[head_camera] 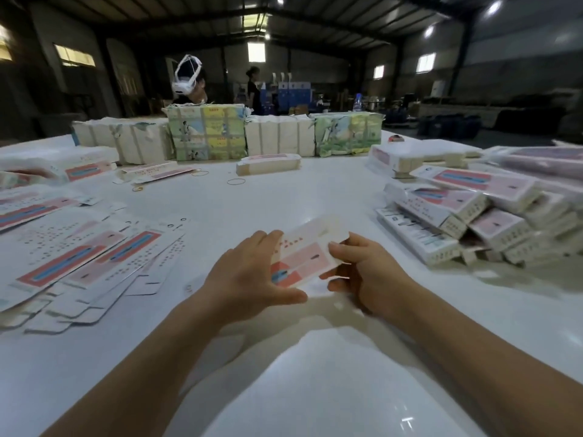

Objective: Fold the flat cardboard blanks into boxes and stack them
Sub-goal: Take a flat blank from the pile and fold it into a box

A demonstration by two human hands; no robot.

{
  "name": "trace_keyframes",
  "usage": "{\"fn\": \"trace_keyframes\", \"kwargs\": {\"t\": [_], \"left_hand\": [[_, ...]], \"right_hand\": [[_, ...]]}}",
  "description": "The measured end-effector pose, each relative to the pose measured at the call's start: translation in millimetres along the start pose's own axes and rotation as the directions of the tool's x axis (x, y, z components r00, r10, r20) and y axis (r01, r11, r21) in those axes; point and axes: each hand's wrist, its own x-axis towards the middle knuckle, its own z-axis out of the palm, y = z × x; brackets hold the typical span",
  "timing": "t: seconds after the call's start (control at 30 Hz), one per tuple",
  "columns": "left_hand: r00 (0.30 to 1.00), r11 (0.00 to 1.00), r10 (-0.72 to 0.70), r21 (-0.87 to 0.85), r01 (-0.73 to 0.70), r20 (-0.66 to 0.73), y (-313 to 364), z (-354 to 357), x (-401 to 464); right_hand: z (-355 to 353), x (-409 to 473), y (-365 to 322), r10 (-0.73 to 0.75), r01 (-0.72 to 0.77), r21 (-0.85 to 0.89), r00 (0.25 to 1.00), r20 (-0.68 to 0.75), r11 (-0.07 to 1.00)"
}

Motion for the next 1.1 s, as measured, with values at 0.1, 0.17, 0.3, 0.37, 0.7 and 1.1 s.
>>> {"fn": "trace_keyframes", "kwargs": {"t": [0.1, 0.17, 0.3, 0.37, 0.7, 1.1], "left_hand": [[0.991, 0.989, 0.082, 0.128, -0.067, -0.110, 0.4, -7.6, -3.3], [0.982, 0.973, 0.121, 0.214, -0.089, -0.144, 0.5, -11.1, -5.2], [0.985, 0.958, 0.138, 0.265, -0.106, -0.106, -2.0, -15.6, -7.1], [0.983, 0.944, 0.155, 0.308, -0.119, -0.096, -2.6, -17.4, -7.5], [0.980, 0.921, 0.153, 0.377, -0.097, -0.123, 5.3, -23.2, -5.9], [0.988, 0.988, -0.094, 0.112, 0.108, -0.119, -12.1, -25.4, -2.6]], "right_hand": [[-1.6, 1.7, 1.7, 0.020, -0.023, 0.090, 0.999, 0.034, 0.996], [-2.6, 2.6, 2.8, 0.021, -0.026, 0.086, 0.998, 0.055, 0.996], [-7.5, 0.7, 0.6, 0.060, -0.067, 0.037, 0.986, 0.157, 0.997], [-9.2, 0.1, -1.3, 0.035, -0.026, -0.059, 0.988, 0.151, 0.998], [-11.2, -2.1, -2.4, 0.005, 0.008, -0.182, 0.998, 0.070, 0.983], [-8.9, -8.3, -0.5, -0.572, 0.479, -0.332, 0.765, -0.298, 0.813]]}}
